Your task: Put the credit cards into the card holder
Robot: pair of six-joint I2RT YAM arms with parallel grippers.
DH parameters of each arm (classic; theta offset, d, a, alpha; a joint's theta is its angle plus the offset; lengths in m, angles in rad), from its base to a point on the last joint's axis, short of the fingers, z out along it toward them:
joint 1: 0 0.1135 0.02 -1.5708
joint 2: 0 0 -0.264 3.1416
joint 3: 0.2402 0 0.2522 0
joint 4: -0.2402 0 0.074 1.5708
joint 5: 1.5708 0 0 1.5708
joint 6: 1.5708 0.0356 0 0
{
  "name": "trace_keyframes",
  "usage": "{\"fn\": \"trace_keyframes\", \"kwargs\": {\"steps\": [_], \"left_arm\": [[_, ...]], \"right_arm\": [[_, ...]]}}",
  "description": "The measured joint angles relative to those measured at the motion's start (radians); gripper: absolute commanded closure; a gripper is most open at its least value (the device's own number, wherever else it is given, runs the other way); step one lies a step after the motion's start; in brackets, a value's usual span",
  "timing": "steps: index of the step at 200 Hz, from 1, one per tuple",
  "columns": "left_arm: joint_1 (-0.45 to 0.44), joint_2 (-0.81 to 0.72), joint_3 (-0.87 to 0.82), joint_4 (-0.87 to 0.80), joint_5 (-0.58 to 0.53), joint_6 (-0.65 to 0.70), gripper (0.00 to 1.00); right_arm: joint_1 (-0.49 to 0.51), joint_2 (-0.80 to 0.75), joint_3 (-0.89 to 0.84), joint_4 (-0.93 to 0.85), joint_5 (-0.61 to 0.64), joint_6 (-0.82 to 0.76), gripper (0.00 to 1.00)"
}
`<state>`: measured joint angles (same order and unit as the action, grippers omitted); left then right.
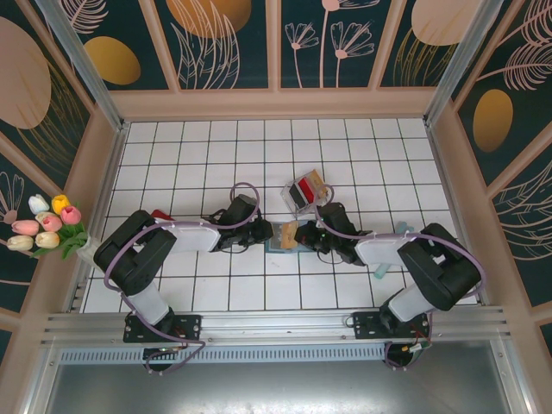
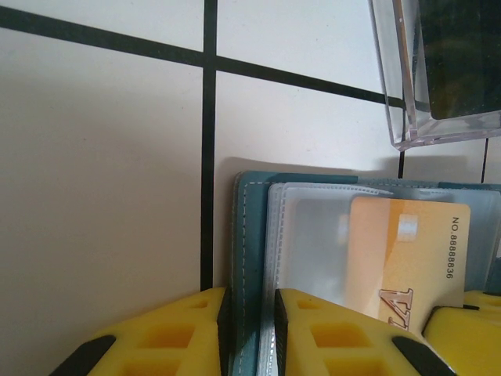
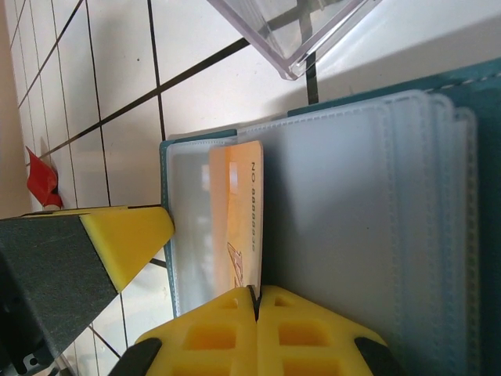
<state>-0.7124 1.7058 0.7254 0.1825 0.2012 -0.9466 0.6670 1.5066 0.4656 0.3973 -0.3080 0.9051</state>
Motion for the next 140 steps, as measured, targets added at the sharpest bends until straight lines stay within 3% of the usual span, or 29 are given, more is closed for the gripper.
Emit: {"fn": "trace_keyframes", "kwargs": {"steps": [37, 88, 140], "left_arm": [[0.000, 0.000, 0.000, 0.000, 0.000, 0.000, 0.75], [0.000, 0.000, 0.000, 0.000, -0.003, 0.000, 0.75], [-0.001, 0.001, 0.000, 0.001, 0.002, 0.000, 0.75]], "right_arm": [[0.021, 0.038, 0.030, 0.007, -0.005, 0.011, 0.97], [0.038, 0.056, 0.124, -0.143, 0.023, -0.037, 0.78], [0.040, 0.035, 0.137, -0.251, 0.041, -0.089, 0.80]]}}
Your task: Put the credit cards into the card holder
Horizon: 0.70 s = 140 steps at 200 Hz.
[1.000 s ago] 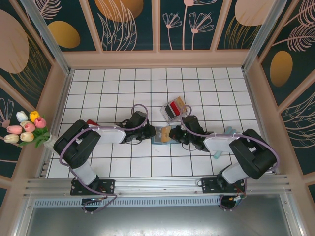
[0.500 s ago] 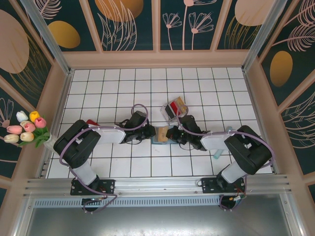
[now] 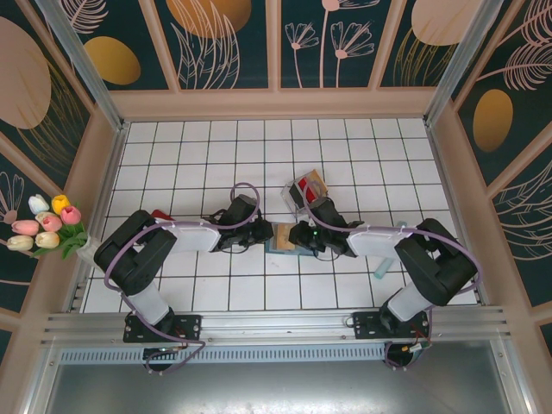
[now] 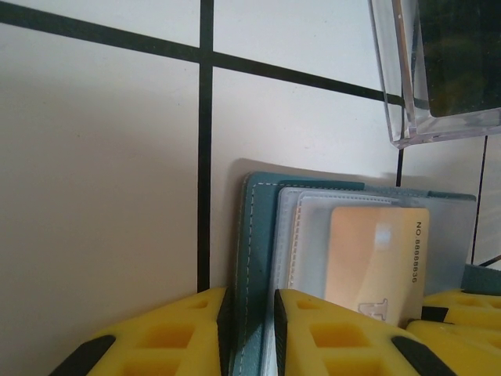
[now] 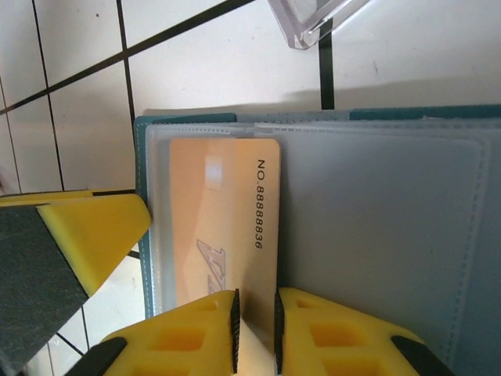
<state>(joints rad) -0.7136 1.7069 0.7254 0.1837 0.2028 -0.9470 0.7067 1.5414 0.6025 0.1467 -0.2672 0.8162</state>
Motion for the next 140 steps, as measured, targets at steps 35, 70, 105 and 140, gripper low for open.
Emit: {"fn": "trace_keyframes", "kwargs": {"steps": [35, 70, 105, 140], "left_arm": [[0.000, 0.000, 0.000, 0.000, 0.000, 0.000, 0.75], [0.000, 0.000, 0.000, 0.000, -0.001, 0.000, 0.75], [0.009, 0.000, 0.000, 0.000, -0.010, 0.000, 0.75], [0.010, 0.000, 0.000, 0.000, -0.014, 0.000, 0.75]], "right_arm": [[0.000, 0.000, 0.013, -0.022, -0.019, -0.021, 0.87], [0.000, 0.042, 0.057, -0.025, -0.076, -0.035, 0.86], [-0.001, 0.097, 0.102, -0.043, -0.095, -0.044, 0.84], [0.000, 0.097, 0.116, -0.070, -0.093, -0.060, 0.78]]}}
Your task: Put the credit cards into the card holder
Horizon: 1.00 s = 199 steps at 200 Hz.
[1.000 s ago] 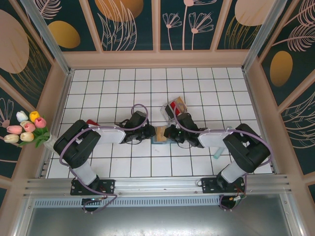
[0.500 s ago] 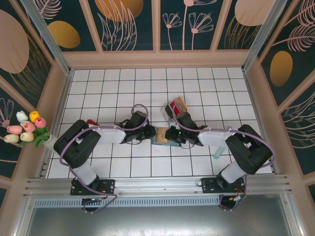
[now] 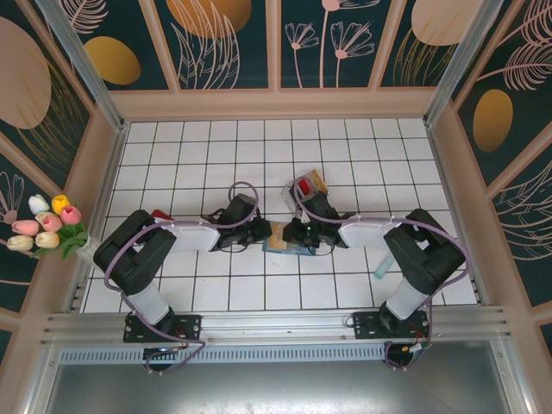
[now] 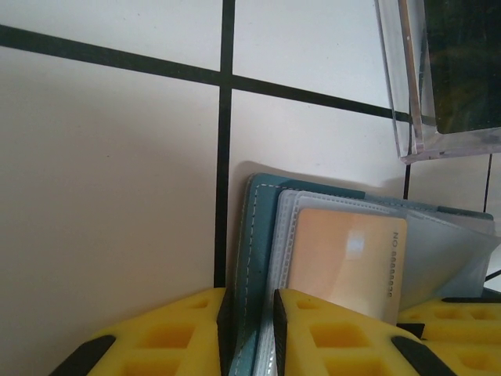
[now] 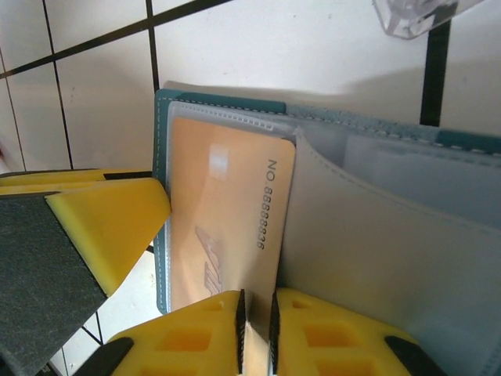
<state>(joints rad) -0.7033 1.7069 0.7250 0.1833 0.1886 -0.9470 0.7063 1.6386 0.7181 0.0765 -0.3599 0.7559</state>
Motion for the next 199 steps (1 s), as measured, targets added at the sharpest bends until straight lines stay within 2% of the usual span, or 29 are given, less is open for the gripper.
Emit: {"fn": "trace_keyframes", "kwargs": {"steps": [47, 137, 184, 199], "left_arm": [[-0.006, -0.003, -0.003, 0.001, -0.007, 0.000, 0.76], [-0.006, -0.003, -0.005, 0.003, -0.007, 0.000, 0.77], [-0.008, -0.005, -0.005, 0.003, -0.010, 0.000, 0.74], [-0.011, -0.017, -0.005, -0.006, -0.014, 0.001, 0.70]], "right_arm": [[0.007, -0.066, 0.009, -0.118, 0.082, -0.043, 0.76], [0.000, -0.084, 0.021, -0.289, 0.283, -0.043, 0.86], [-0.011, -0.170, 0.044, -0.400, 0.371, -0.062, 0.75], [-0.018, -0.224, 0.071, -0.414, 0.375, -0.093, 0.64]]}}
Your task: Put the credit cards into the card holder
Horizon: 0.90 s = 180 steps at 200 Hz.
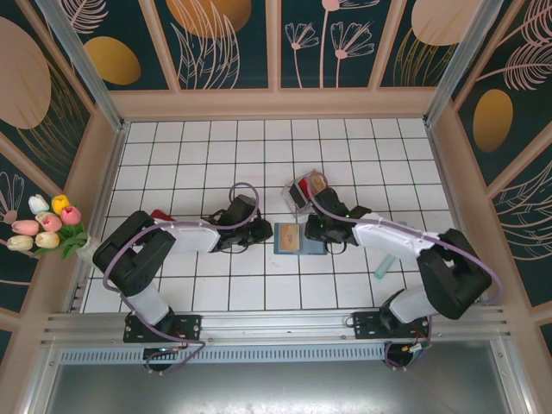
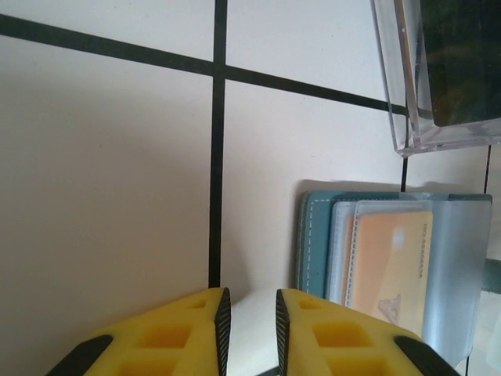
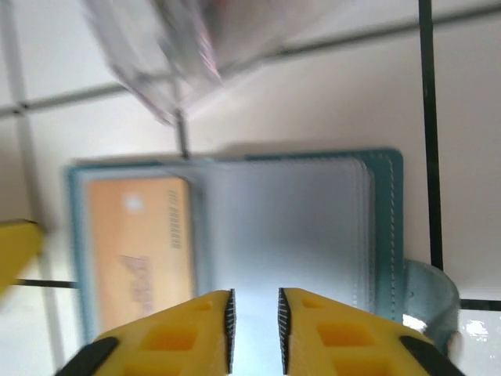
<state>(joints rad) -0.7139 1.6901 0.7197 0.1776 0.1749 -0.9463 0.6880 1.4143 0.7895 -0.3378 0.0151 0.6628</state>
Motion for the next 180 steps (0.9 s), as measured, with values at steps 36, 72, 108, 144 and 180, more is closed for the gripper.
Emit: {"fn": "trace_keyframes", "kwargs": {"steps": [36, 72, 108, 144, 180], "left_arm": [[-0.001, -0.043, 0.038, -0.032, -0.027, 0.005, 0.65], [0.017, 0.000, 0.149, -0.053, -0.019, 0.003, 0.57], [0.089, 0.095, 0.239, 0.029, 0.037, -0.039, 0.46], [0.121, 0.163, 0.321, 0.040, 0.059, -0.061, 0.45], [0.121, 0.204, 0.365, 0.062, 0.100, -0.070, 0.45]], "right_arm": [[-0.098, -0.058, 0.131, 0.009, -0.032, -0.143, 0.61], [-0.137, 0.080, 0.307, -0.039, -0.031, -0.303, 0.61], [-0.136, 0.278, 0.439, -0.074, 0.038, -0.425, 0.61], [-0.136, 0.338, 0.497, -0.118, 0.104, -0.477, 0.61], [-0.136, 0.373, 0.535, -0.123, 0.124, -0.504, 0.62]]}}
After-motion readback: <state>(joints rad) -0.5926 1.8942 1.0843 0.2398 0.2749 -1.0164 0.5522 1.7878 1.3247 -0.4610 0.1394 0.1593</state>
